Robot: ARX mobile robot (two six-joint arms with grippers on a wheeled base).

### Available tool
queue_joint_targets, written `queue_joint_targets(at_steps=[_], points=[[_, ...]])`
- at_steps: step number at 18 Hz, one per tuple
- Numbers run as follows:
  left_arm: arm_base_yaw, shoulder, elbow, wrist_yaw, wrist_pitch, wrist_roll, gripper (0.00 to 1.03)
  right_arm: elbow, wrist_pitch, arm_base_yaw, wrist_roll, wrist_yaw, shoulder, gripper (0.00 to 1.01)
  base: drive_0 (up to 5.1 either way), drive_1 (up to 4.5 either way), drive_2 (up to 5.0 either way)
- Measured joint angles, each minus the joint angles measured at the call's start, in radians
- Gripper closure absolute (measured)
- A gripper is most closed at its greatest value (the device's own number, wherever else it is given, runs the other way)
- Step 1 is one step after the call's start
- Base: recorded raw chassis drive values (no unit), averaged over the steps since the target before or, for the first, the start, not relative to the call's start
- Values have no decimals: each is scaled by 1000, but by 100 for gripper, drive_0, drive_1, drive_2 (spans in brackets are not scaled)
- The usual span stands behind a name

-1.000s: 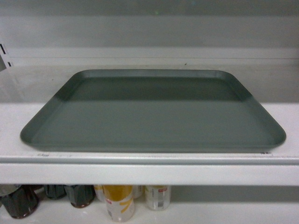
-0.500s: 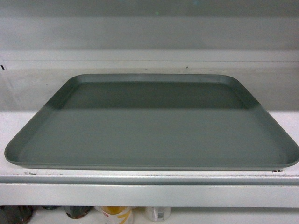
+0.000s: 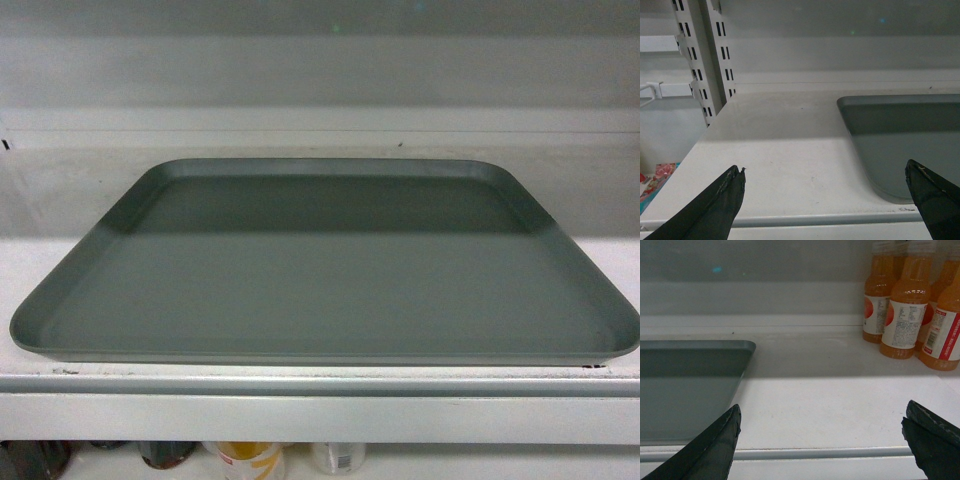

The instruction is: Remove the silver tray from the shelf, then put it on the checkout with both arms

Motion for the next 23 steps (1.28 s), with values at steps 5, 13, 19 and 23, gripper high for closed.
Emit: queue_joint_targets(at_steps=[5, 13, 19, 23], points=[[0, 0, 0, 0, 0, 0, 5, 0, -5, 1, 1, 3, 0, 3, 0, 0, 0], [-97, 423, 127, -138, 53, -124, 5, 27, 439, 89, 94, 2, 498, 3, 0, 0, 0], [-90, 1027, 293, -10, 526, -95, 5, 254, 859, 117, 73, -83, 1145, 3, 0, 0, 0], [-127, 1363, 457, 32, 560, -60, 5, 409, 821, 116, 69, -125, 1437, 3, 0, 0, 0]])
